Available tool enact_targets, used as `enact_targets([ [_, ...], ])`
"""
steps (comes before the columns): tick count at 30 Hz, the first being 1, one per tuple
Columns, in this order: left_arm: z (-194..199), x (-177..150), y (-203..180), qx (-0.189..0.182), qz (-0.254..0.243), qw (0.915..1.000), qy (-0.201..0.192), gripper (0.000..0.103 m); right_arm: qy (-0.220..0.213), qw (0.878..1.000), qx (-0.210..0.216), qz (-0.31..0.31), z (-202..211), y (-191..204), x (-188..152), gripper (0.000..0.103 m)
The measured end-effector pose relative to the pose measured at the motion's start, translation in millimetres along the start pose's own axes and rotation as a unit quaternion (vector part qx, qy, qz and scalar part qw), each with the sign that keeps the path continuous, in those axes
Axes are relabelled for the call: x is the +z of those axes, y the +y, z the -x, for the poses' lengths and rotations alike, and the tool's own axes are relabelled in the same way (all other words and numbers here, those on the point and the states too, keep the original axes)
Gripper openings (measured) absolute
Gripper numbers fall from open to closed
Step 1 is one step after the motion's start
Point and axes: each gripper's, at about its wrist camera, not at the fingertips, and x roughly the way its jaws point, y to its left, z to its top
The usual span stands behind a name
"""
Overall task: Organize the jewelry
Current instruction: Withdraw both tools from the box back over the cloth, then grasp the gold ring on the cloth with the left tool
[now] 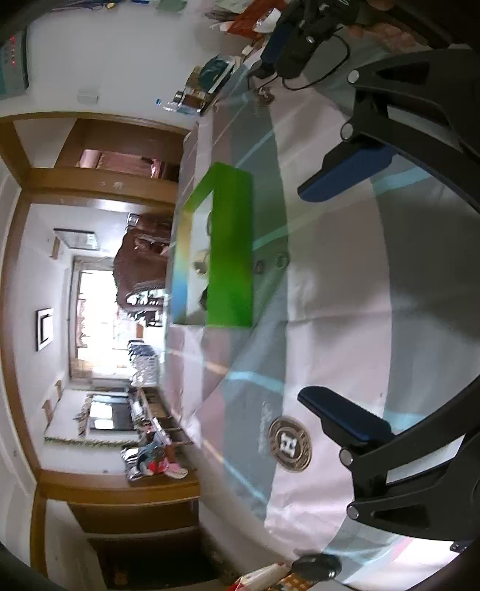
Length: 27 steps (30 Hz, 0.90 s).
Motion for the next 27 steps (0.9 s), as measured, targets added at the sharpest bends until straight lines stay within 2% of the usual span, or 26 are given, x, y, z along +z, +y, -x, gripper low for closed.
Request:
enact_targets([
  [21,-18,-1,-7,-0.007,0.001,0.9996,0.027,0.099,0.008,1.0,0.009,-0.021,-10,-9,-3,0.1],
  [27,-38,8,-13,-0.007,-0.009,0.9992,0.039,0.099,0.008,1.0,0.008,-0.027,-12,-14,-4,0.1],
])
